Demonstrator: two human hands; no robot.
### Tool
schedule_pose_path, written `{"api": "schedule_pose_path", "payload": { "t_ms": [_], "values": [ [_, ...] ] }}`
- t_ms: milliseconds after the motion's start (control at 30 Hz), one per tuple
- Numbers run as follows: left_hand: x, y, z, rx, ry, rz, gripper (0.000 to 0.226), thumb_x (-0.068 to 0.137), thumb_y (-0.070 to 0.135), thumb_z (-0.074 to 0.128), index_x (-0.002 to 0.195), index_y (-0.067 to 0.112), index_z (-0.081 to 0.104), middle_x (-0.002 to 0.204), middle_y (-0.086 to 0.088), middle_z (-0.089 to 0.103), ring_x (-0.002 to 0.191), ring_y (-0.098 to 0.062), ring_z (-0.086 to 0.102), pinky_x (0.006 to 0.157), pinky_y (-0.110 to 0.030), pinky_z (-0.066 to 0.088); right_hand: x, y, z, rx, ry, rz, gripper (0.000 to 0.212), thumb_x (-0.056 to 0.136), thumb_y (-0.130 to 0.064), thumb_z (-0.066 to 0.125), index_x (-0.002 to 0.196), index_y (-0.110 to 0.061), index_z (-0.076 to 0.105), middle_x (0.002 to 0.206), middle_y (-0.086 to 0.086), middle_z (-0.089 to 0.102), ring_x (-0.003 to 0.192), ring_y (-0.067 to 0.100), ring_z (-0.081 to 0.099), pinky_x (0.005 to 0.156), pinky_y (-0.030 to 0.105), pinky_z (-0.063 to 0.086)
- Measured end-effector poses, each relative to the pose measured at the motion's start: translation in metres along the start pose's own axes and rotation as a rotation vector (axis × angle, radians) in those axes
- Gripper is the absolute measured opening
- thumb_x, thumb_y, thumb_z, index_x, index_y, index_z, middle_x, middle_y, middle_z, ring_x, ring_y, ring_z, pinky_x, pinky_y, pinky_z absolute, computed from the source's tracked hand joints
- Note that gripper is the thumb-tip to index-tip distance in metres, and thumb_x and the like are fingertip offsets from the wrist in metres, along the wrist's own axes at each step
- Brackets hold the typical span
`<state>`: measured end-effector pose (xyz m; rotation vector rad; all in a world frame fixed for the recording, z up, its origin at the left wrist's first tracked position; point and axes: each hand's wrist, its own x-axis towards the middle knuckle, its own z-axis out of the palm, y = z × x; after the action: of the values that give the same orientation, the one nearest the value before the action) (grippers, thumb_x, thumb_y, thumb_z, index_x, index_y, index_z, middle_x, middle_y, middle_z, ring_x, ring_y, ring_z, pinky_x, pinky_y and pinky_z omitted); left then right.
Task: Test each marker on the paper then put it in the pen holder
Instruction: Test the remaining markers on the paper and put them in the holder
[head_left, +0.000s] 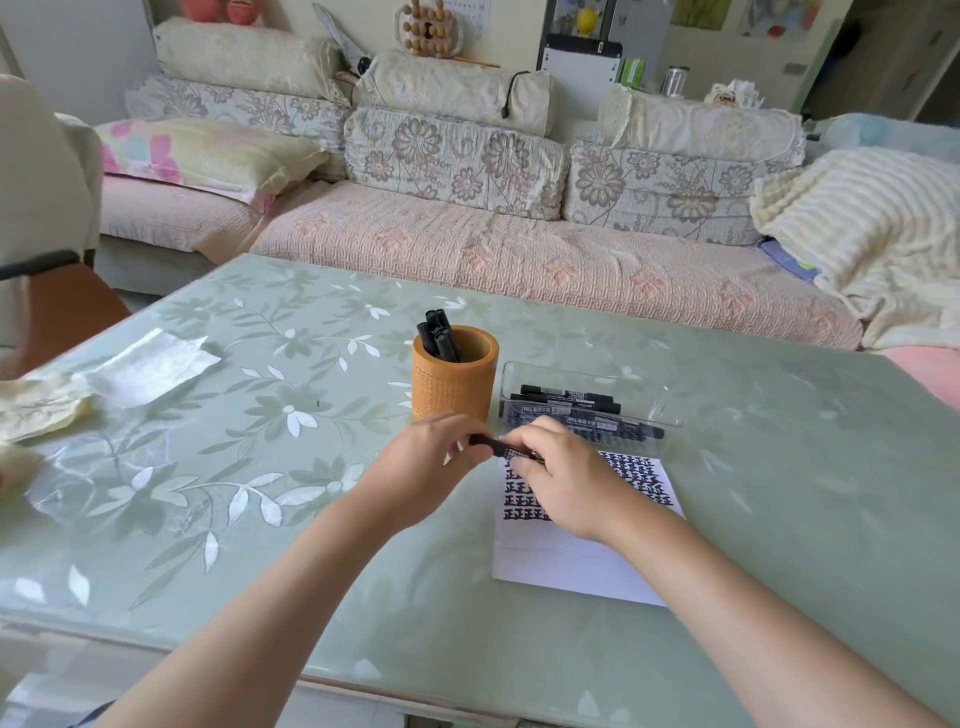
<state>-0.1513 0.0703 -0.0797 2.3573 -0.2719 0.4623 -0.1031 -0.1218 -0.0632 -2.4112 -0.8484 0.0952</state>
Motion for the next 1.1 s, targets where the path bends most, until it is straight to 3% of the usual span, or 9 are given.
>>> {"api": "schedule_pose_path", "payload": {
  "t_ms": [100, 200, 367, 500, 600, 700, 800, 933, 1100],
  "values": [
    [0.002, -0.01, 0.005, 0.012, -0.028, -0.072, 0.018, 0.096, 0.032, 0.054, 0.113, 0.026, 0.059, 0.095, 0.015, 0.058, 0.088, -0.002, 0.054, 0.078, -0.017, 0.043, 0.008, 0.002, -0.005, -0.05, 0.072, 0.039, 0.021, 0.098, -0.019, 0.052, 0.114, -0.021, 0.064, 0.1, -0.005, 0.05, 0.094, 0.014, 0.05, 0.078, 0.026, 0.034],
    [0.005, -0.021, 0.014, 0.12, -0.1, -0.028, 0.026, 0.096, 0.031, 0.053, 0.121, 0.022, 0.059, 0.108, 0.005, 0.059, 0.101, -0.013, 0.053, 0.09, -0.032, 0.045, 0.021, -0.006, -0.018, -0.082, 0.191, 0.012, 0.021, 0.095, -0.018, 0.056, 0.112, -0.02, 0.068, 0.097, -0.007, 0.058, 0.097, 0.014, 0.052, 0.08, 0.025, 0.035],
    [0.009, -0.026, 0.029, 0.235, -0.16, 0.041, 0.033, 0.098, 0.03, 0.048, 0.128, 0.024, 0.057, 0.119, 0.001, 0.057, 0.111, -0.02, 0.048, 0.096, -0.036, 0.041, 0.063, -0.036, -0.043, 0.085, 0.442, -0.027, 0.006, 0.092, -0.019, 0.062, 0.094, -0.02, 0.068, 0.075, -0.012, 0.065, 0.07, -0.003, 0.058, 0.065, 0.011, 0.043],
    [0.01, -0.029, 0.036, 0.255, -0.162, 0.096, 0.031, 0.098, 0.03, 0.045, 0.126, 0.025, 0.059, 0.121, 0.005, 0.057, 0.108, -0.019, 0.046, 0.096, -0.035, 0.04, 0.1, -0.05, -0.053, 0.171, 0.591, -0.041, 0.003, 0.09, -0.017, 0.064, 0.092, -0.019, 0.066, 0.075, -0.016, 0.065, 0.071, -0.009, 0.059, 0.067, 0.009, 0.045],
    [0.012, -0.029, 0.037, 0.268, -0.173, 0.098, 0.032, 0.098, 0.032, 0.045, 0.127, 0.025, 0.056, 0.125, 0.007, 0.055, 0.11, -0.018, 0.043, 0.096, -0.032, 0.038, 0.117, -0.049, -0.042, 0.135, 0.527, -0.005, 0.005, 0.089, -0.017, 0.065, 0.094, -0.02, 0.064, 0.074, -0.014, 0.065, 0.069, -0.005, 0.061, 0.068, 0.016, 0.047],
    [0.014, -0.029, 0.037, 0.271, -0.178, 0.083, 0.034, 0.098, 0.035, 0.046, 0.13, 0.026, 0.054, 0.122, 0.005, 0.054, 0.11, -0.017, 0.042, 0.097, -0.031, 0.036, 0.129, -0.04, -0.027, -0.021, 0.412, 0.078, 0.014, 0.086, -0.023, 0.067, 0.099, -0.02, 0.069, 0.086, -0.005, 0.071, 0.086, 0.017, 0.066, 0.081, 0.03, 0.052],
    [0.016, -0.029, 0.037, 0.257, -0.17, 0.069, 0.037, 0.098, 0.035, 0.047, 0.133, 0.026, 0.053, 0.121, 0.004, 0.054, 0.111, -0.017, 0.041, 0.099, -0.031, 0.036, 0.135, -0.035, -0.017, -0.216, 0.38, 0.127, 0.019, 0.087, -0.033, 0.065, 0.103, -0.025, 0.072, 0.107, 0.0, 0.068, 0.11, 0.026, 0.053, 0.095, 0.036, 0.043],
    [0.017, -0.031, 0.038, 0.261, -0.17, 0.065, 0.039, 0.098, 0.035, 0.047, 0.135, 0.026, 0.051, 0.121, 0.003, 0.054, 0.113, -0.018, 0.041, 0.098, -0.03, 0.036, 0.146, -0.034, -0.012, -0.318, 0.265, 0.178, 0.023, 0.087, -0.04, 0.062, 0.107, -0.032, 0.072, 0.118, 0.003, 0.057, 0.117, 0.028, 0.041, 0.099, 0.036, 0.037],
    [0.017, -0.032, 0.039, 0.259, -0.179, 0.056, 0.039, 0.098, 0.036, 0.046, 0.135, 0.026, 0.05, 0.12, 0.003, 0.053, 0.113, -0.017, 0.041, 0.097, -0.032, 0.038, 0.137, -0.021, -0.022, -0.051, 0.212, 0.132, 0.032, 0.092, -0.025, 0.058, 0.122, -0.029, 0.067, 0.119, 0.003, 0.052, 0.118, 0.022, 0.045, 0.105, 0.034, 0.035]
  ]
}}
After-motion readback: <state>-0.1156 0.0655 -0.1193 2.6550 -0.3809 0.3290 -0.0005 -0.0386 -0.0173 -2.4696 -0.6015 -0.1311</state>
